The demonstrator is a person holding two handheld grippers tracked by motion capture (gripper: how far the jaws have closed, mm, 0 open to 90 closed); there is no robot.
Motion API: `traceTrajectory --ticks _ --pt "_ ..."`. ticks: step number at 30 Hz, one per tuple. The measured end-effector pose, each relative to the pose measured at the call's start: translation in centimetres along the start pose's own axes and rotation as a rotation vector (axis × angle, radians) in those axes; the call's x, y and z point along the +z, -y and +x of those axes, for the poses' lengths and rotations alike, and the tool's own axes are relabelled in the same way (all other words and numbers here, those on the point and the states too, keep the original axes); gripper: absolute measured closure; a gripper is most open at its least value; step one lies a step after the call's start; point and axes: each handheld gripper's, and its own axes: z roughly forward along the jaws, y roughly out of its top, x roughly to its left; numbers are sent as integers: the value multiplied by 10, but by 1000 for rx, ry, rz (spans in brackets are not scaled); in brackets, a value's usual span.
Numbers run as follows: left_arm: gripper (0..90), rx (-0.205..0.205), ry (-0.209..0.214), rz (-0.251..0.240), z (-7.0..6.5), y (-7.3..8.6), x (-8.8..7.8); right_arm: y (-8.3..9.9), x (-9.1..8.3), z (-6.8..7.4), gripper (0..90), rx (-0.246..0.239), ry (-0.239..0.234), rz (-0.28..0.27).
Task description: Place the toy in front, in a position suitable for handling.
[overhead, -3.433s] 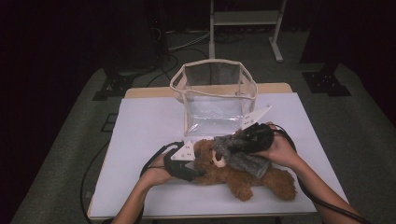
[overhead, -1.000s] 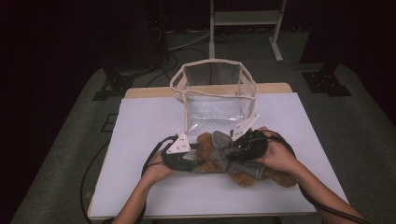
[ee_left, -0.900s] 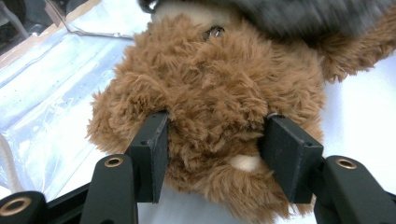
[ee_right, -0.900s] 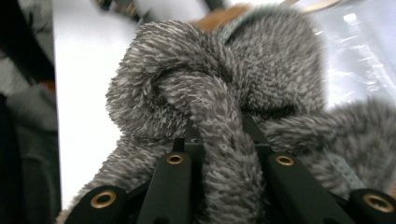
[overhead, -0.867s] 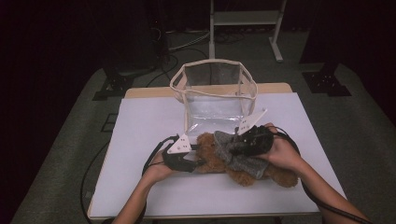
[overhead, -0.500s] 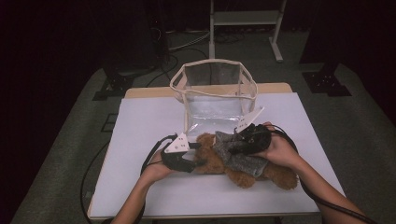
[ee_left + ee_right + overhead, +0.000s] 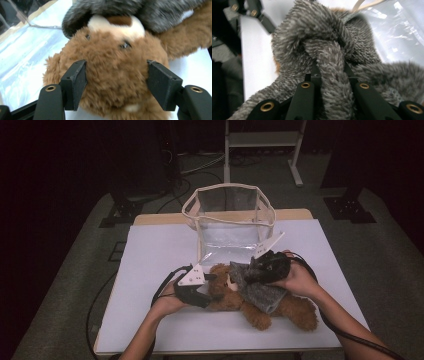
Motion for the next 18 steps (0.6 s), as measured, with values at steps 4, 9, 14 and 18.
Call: traceTrajectory --ticks 4,9,14,18 --pt "379 -5 22 16 -5 2 5 -1 -11 3 767 -20 34 2" --pt "392 37 51 52 -7 0 0 -18 -6 -10 767 -1 40 -27" --pt "324 28 26 -8 -4 -7 -6 -15 14 -2 768 -12 -27 9" --pt "318 25 62 5 -10 -7 1 -11 11 10 768 -42 -24 7"
